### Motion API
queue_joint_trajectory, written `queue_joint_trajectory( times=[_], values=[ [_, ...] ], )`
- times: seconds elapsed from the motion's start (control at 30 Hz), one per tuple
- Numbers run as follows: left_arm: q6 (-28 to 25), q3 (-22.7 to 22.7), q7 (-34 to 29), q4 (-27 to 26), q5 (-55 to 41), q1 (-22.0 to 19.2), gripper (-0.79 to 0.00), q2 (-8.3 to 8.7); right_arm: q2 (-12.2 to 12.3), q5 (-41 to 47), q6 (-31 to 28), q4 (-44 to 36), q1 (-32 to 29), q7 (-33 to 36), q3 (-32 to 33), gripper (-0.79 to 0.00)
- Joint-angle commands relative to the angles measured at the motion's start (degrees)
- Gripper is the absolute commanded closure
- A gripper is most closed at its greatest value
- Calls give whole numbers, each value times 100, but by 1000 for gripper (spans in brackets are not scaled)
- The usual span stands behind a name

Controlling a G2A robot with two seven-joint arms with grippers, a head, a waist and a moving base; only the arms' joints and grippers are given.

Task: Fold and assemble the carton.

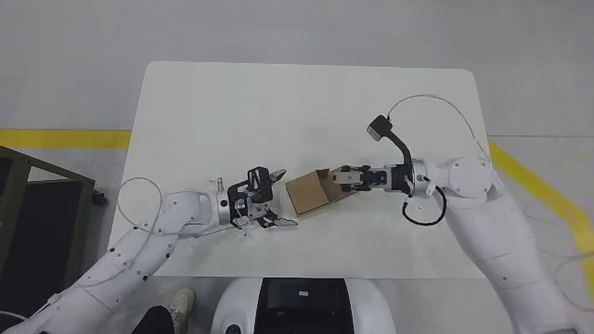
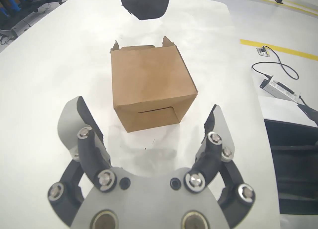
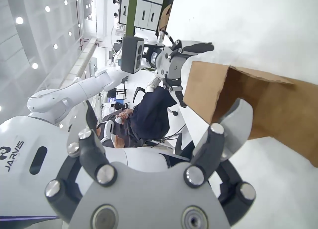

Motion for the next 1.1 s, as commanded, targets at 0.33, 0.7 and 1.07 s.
queue_joint_trajectory(
  times=[0.33,0.7,1.07],
  values=[
    [9,257,-165,596,-80,-511,-785,-320,84,202,5,-417,-439,-153,289,-785],
    [-225,226,35,1083,89,-873,-785,-479,110,313,-8,-219,-529,-264,362,-785],
    [-690,139,785,1180,346,-893,-785,-526,166,-160,117,-575,-759,-649,482,-785]
  ],
)
